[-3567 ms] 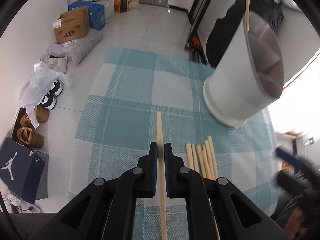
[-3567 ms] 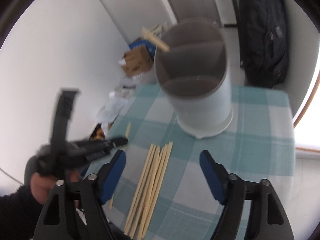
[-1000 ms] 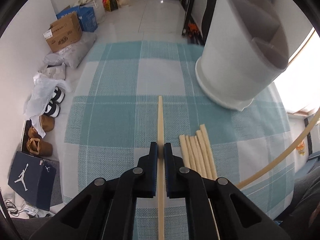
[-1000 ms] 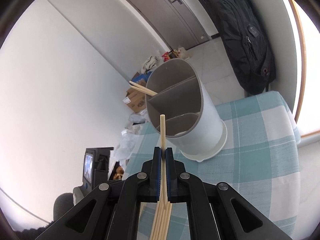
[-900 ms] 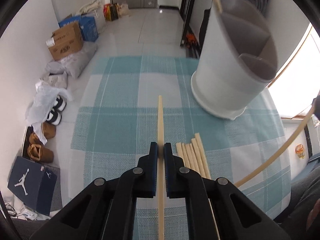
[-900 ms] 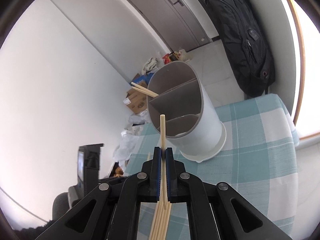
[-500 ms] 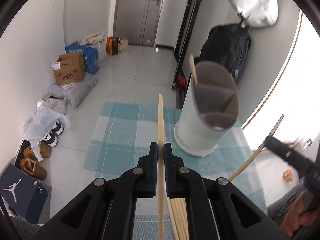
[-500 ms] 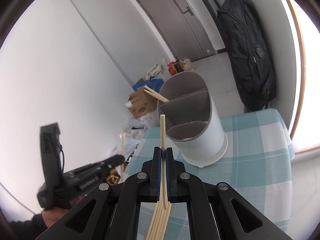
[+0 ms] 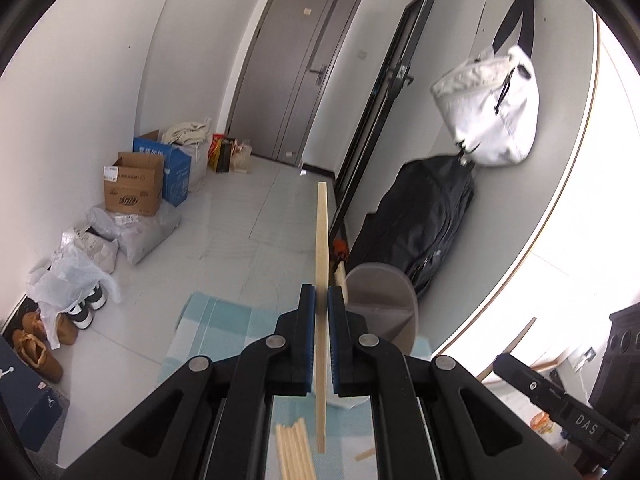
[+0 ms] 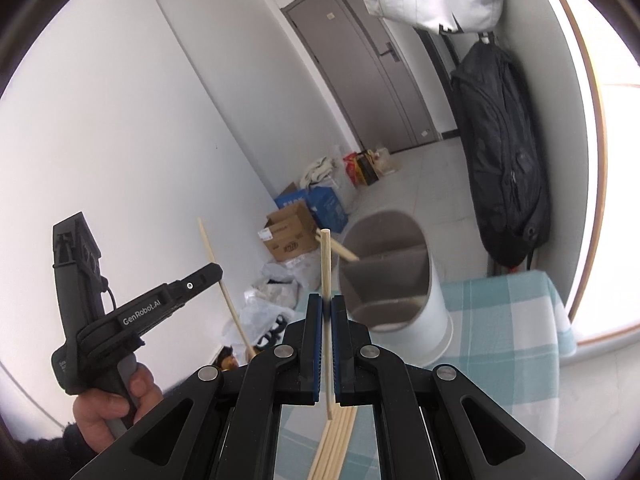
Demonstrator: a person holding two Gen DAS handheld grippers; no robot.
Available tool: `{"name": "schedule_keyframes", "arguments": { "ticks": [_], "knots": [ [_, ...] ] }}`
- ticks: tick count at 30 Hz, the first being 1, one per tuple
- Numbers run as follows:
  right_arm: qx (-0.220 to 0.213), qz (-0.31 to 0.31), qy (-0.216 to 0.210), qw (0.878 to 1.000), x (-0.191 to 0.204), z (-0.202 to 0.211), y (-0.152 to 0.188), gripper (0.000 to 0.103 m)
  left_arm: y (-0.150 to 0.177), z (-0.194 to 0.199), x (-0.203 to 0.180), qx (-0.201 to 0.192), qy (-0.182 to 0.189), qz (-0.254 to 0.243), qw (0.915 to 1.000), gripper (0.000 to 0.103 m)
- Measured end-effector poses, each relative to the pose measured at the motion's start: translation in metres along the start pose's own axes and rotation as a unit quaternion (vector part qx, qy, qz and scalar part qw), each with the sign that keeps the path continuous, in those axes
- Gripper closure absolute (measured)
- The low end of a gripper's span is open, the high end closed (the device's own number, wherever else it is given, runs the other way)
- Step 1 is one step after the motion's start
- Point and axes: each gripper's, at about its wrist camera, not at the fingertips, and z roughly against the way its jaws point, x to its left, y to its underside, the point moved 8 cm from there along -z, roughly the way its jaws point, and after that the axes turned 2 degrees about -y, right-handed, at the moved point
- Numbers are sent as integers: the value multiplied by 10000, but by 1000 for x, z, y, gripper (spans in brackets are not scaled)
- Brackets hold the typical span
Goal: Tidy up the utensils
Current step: 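Raise both held chopsticks upright above the white utensil holder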
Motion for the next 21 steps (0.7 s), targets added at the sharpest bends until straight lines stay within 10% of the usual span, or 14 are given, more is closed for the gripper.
{"name": "schedule_keyframes", "arguments": {
  "ticks": [21],
  "knots": [
    [-246, 806, 441, 9955, 0, -31, -130, 100, -68, -42, -34, -409, 401, 119, 9983, 101]
  ]
}}
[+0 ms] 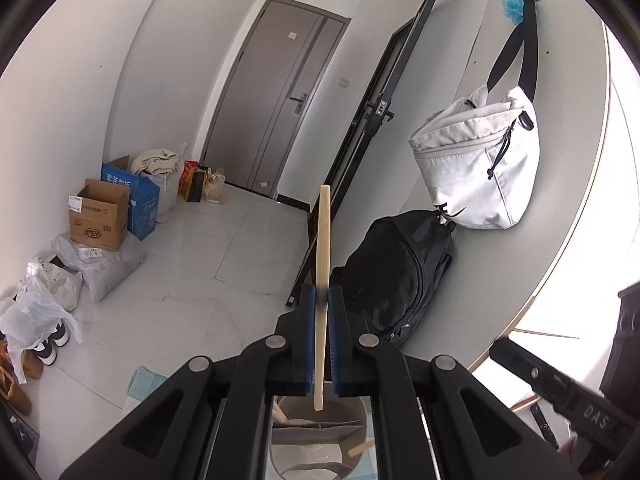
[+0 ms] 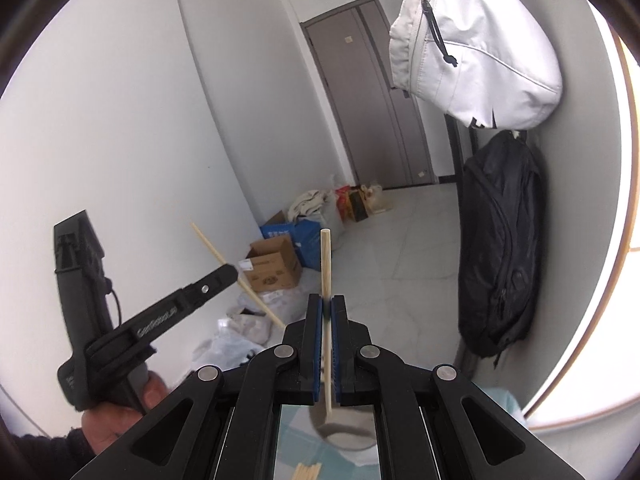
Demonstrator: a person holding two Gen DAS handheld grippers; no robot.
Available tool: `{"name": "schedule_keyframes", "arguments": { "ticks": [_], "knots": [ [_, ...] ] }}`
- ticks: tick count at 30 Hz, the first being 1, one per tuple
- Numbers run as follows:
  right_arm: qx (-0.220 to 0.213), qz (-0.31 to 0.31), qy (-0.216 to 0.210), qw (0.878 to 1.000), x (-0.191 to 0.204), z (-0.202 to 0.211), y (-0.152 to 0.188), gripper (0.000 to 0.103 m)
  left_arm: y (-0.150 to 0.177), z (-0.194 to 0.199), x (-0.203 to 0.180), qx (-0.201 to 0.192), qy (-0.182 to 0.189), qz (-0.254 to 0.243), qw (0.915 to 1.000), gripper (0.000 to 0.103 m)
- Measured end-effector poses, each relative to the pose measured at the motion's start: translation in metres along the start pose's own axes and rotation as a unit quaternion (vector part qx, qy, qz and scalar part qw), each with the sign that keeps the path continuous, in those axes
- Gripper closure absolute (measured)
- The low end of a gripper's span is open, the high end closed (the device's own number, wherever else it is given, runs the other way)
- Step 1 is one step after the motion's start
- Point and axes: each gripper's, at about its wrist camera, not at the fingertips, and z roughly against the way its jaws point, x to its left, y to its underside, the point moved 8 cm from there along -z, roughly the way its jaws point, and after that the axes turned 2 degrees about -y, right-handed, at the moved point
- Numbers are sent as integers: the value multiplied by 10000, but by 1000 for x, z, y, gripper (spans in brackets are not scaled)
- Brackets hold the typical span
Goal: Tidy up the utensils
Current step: 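Raise both held chopsticks upright above the white utensil holder, then open both grippers to drop the chopsticks into the holder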
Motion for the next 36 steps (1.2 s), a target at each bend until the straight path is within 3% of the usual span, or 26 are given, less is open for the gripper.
{"name": "schedule_keyframes", "arguments": {
  "ticks": [7, 18, 29, 33, 35, 36],
  "knots": [
    [70, 235, 63, 9997, -12, -41, -11, 100, 9, -24, 4, 287, 19, -71, 9996, 101],
    [714, 688, 51, 9951, -15, -95, 22, 100, 31, -48, 11, 726, 2, -107, 9973, 101],
    [1145, -82, -595, 9916, -18, -110, 50, 95, 41, -61, 14, 1558, 434, 61, 9868, 101],
    [1008, -457, -668, 9916, -26, -98, 50, 81, 35, -54, 20, 1626, 399, 149, 9858, 90],
    [894, -579, -691, 9919, -30, -89, 50, 66, 31, -48, 22, 1562, 402, 189, 9867, 74],
    [853, -616, -663, 9922, -31, -84, 50, 63, 28, -44, 22, 1507, 423, 196, 9875, 71]
  ]
}}
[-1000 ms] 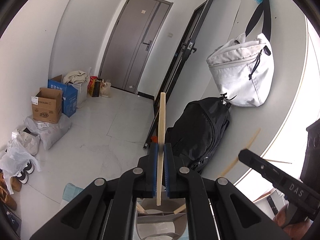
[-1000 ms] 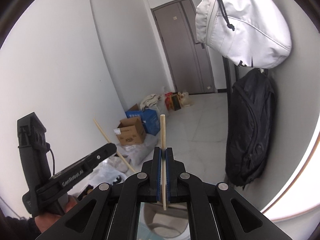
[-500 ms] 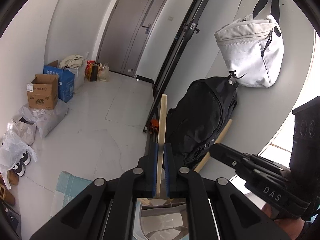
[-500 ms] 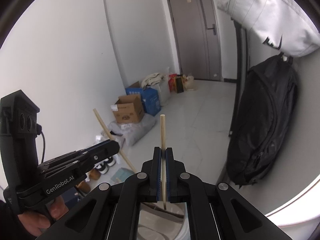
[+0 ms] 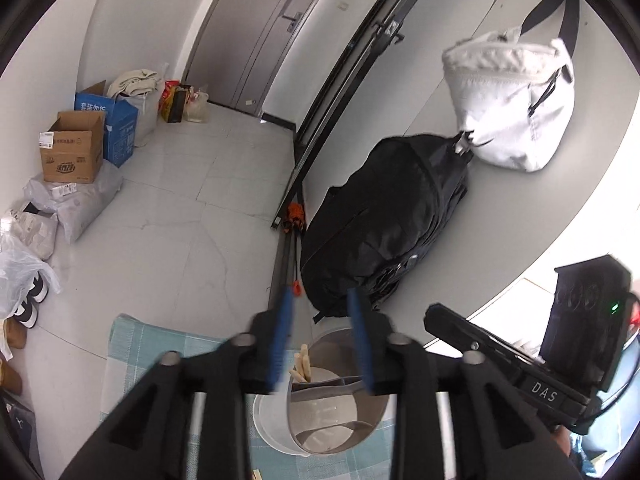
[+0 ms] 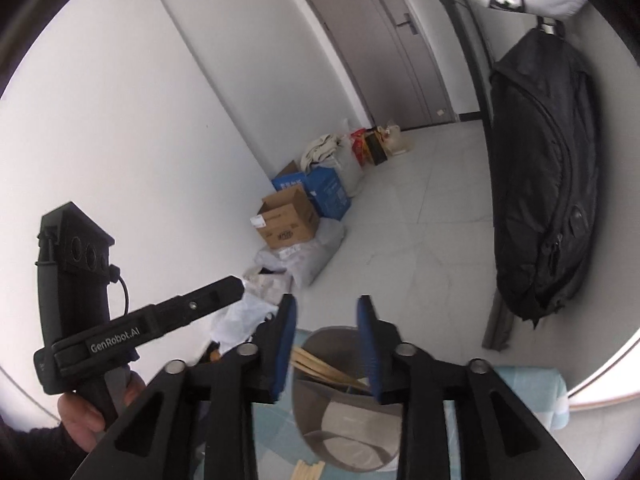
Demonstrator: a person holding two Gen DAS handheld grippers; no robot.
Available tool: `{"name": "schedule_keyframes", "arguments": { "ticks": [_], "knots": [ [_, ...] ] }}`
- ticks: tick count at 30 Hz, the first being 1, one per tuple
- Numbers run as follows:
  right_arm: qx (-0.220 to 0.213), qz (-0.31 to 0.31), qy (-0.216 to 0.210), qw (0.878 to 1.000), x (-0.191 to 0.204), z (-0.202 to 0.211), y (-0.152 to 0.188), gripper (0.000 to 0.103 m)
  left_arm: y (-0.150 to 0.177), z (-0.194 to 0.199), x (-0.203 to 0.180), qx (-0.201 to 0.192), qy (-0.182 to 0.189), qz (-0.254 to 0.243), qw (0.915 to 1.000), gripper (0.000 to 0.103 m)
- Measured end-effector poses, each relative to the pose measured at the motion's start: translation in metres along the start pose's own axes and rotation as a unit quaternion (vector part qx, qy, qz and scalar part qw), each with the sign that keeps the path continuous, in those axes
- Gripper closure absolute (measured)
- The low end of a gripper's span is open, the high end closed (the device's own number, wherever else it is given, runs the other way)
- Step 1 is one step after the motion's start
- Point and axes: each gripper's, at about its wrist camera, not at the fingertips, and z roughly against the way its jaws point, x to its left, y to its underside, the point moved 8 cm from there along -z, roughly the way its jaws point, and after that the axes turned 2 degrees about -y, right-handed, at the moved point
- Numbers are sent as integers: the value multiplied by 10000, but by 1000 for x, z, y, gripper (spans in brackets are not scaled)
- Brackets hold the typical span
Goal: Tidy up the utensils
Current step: 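Open both grippers to drop the chopsticks into the holder, then withdraw both grippers from the holder back toward the chopstick bundle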
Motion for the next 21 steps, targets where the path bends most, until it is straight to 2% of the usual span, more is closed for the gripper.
{"name": "schedule_keyframes", "arguments": {
  "ticks": [2, 7, 11, 16, 19, 21],
  "knots": [
    [-58, -42, 17, 10000, 2, 6, 1, 60, -2, 8, 0, -133, -97, -48, 9999, 65],
    [-150, -81, 68, 9998, 8, 17, 5, 53, -5, 19, 4, -214, -221, -43, 9995, 63],
    [-222, -98, 85, 9997, 15, 23, 7, 37, -2, 29, 6, -257, -403, -94, 9988, 63],
    [-352, -28, 129, 9993, 24, 33, 13, 28, 2, 41, 4, -286, -550, -187, 9979, 62],
    [-390, 48, 168, 9991, 31, 37, 17, 27, 4, 49, 4, -352, -603, -194, 9974, 42],
    [-429, 68, 171, 9989, 36, 41, 21, 25, 4, 57, 4, -442, -620, -192, 9969, 40]
  ]
}}
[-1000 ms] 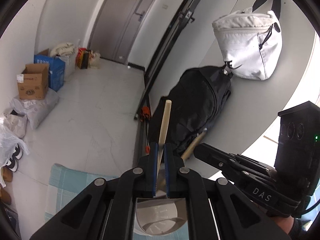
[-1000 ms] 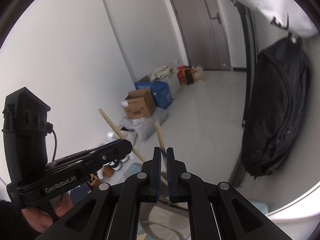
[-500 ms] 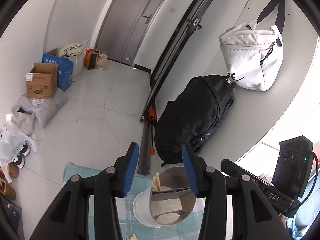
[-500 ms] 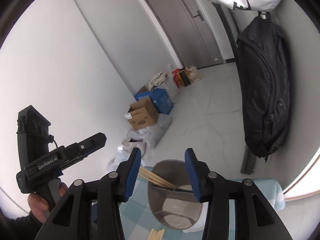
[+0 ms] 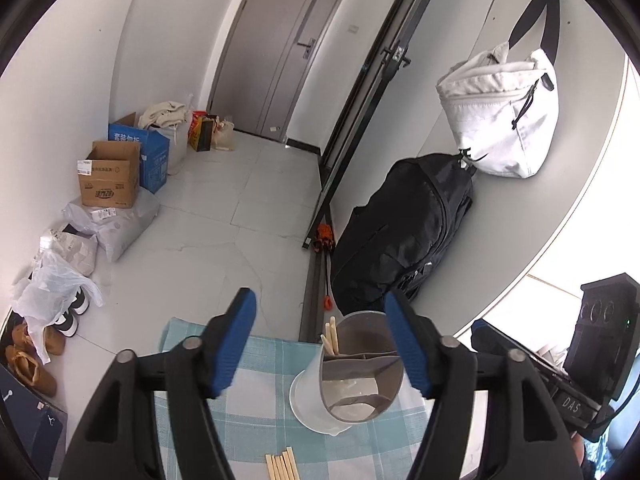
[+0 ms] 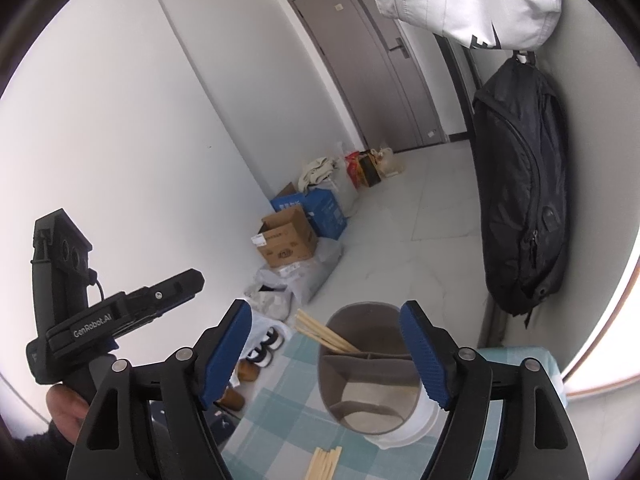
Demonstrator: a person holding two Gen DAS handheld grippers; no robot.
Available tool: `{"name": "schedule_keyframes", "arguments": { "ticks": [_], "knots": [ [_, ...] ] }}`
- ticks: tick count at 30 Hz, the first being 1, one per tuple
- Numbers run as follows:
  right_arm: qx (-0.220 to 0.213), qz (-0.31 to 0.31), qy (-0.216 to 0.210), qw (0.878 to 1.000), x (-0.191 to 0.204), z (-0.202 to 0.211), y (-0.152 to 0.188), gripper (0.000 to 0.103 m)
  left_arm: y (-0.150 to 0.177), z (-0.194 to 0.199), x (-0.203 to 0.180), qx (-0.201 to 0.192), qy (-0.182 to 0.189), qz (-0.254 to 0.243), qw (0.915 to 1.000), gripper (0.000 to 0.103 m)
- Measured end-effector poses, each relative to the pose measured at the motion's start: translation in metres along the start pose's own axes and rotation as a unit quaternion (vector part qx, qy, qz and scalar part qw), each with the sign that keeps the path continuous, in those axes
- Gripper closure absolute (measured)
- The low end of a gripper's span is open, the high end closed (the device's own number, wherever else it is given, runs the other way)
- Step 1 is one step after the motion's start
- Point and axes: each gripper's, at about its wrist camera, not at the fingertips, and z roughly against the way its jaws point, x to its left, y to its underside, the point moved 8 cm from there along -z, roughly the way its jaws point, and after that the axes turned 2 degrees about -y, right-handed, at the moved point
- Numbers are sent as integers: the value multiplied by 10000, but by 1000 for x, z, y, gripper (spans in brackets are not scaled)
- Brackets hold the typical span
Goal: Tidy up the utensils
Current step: 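Withdraw both grippers from the holder back toward the chopstick bundle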
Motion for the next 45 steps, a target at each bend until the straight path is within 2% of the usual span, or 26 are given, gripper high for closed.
{"name": "schedule_keyframes", "arguments": {
  "ticks": [6, 9, 14, 17, 23, 30, 33, 39, 45],
  "knots": [
    [-134, 102, -31, 9999, 15, 16, 12, 16, 8, 14, 0, -62, -183, -135, 9997, 38],
    [-178, 215, 22, 9996, 22, 22, 20, 11, 14, 20, 3, -94, -228, -119, 9996, 31],
    [-238, 449, 69, 9987, 34, 29, 38, 5, 25, 30, 6, -187, -339, -149, 9991, 30],
    [-264, 566, 108, 9980, 39, 31, 51, 1, 33, 34, 9, -289, -570, -248, 9976, 30],
    [-166, 659, 198, 9975, 41, 27, 79, 0, 52, 37, 13, -353, -788, -461, 9952, 30],
    [-10, 676, 411, 9969, 38, 19, 114, 0, 79, 30, 24, -223, -978, -557, 9934, 28],
    [28, 762, 524, 9957, 36, 15, 124, 0, 89, 26, 32, -172, -1070, -506, 9928, 21],
    [372, 766, 663, 9942, 27, -1, 145, 0, 106, 16, 45, -49, -1153, -459, 9923, 20],
    [1004, 560, 828, 9899, 12, -25, 171, 0, 123, -1, 68, 270, -1231, -213, 9918, 20]
  ]
}}
